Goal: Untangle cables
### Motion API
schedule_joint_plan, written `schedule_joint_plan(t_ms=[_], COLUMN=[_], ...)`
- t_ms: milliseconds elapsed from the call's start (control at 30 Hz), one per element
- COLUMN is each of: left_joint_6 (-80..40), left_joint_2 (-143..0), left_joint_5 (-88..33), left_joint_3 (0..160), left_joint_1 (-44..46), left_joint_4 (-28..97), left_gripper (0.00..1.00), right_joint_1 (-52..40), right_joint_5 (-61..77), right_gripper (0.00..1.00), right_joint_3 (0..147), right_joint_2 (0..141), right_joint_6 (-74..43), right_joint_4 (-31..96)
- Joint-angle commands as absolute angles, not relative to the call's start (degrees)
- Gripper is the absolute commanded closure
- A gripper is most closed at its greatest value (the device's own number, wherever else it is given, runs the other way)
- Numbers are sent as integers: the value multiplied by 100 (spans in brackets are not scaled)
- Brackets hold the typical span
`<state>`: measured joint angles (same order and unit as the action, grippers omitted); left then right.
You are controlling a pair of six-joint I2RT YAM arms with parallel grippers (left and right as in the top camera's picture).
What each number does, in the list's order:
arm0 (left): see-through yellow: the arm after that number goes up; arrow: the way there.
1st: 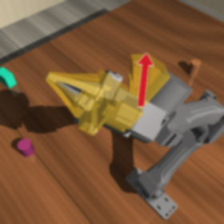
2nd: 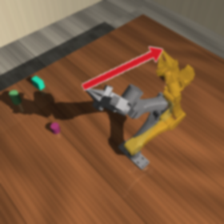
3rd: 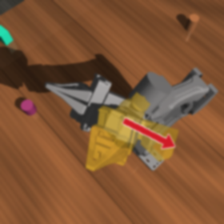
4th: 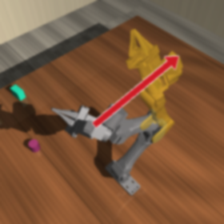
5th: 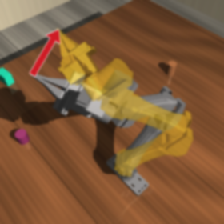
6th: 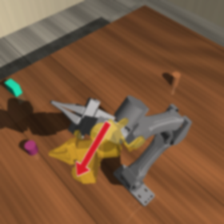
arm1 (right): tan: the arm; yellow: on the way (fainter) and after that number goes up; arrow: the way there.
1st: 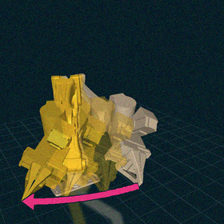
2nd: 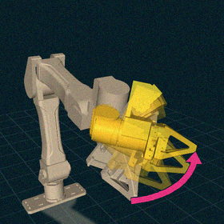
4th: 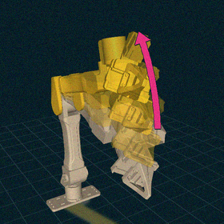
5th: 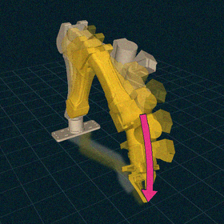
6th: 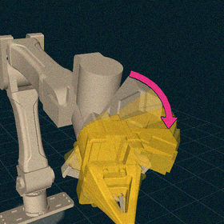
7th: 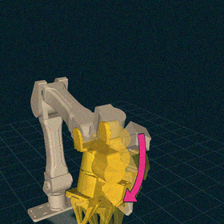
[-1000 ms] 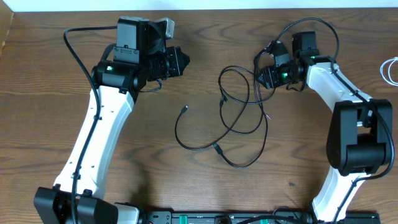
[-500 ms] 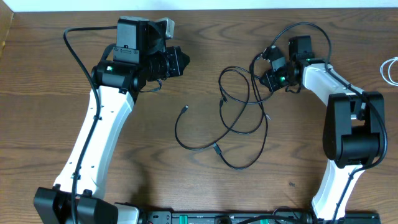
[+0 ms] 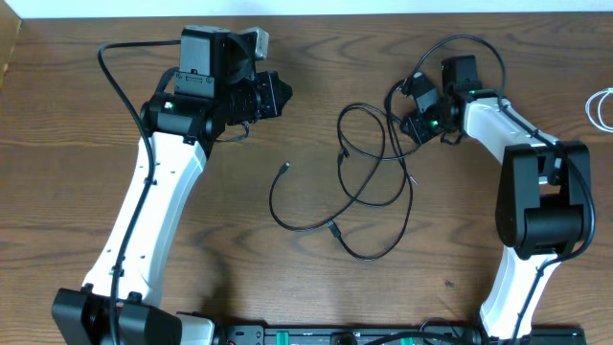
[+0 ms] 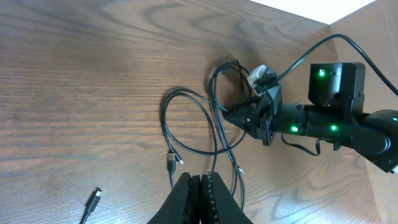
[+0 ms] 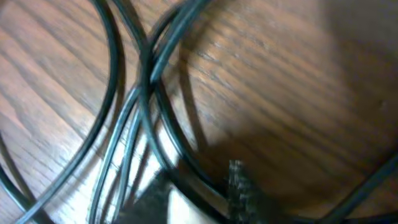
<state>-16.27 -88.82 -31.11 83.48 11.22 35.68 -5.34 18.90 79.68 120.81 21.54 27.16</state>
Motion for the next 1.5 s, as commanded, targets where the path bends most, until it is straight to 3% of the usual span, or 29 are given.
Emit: schedule_joint_plan(t_ms=[0, 200, 533, 800, 900, 1000, 1133, 1467], left_joint_6=[-1529, -1529, -1533, -1533, -1584, -1859, -1944, -3343], left_joint_2=[-8842, -8842, -8842, -8851, -8877, -8991, -9273, -10219], left_joint_5=[-3035, -3035, -3041, -3433, -3514, -3800, -4451, -5212], left_joint_3=[8348, 8348, 8348, 8348, 8348, 8348, 8348, 8348], left_joint_1=[1122, 1122, 1125, 1125, 1162, 1262, 1498, 1848], left_joint_4=[3555, 3551, 3317, 3310, 3267, 3061, 2571, 1282], left_gripper=[93, 92, 92, 92, 83, 65, 49, 45], right_joint_1=[-611, -611, -805, -928, -930, -980, -1092, -1175], right_joint_5=[1726, 2176, 4556, 4939, 5251, 5358, 5356, 5459], right_gripper=[99, 99, 99, 99, 99, 99, 99, 99], right_joint_3=[7940, 7983, 7985, 7985, 7983, 7983, 7983, 7983], right_joint_2=[12226, 11939, 10020, 9472, 9483, 9483, 9483, 9483], right_joint_6=[1986, 1673, 1835, 1848, 1846, 1844, 1796, 1223], right_joint_4=[2786, 2860, 3111, 3511, 3616, 3662, 3642, 3223])
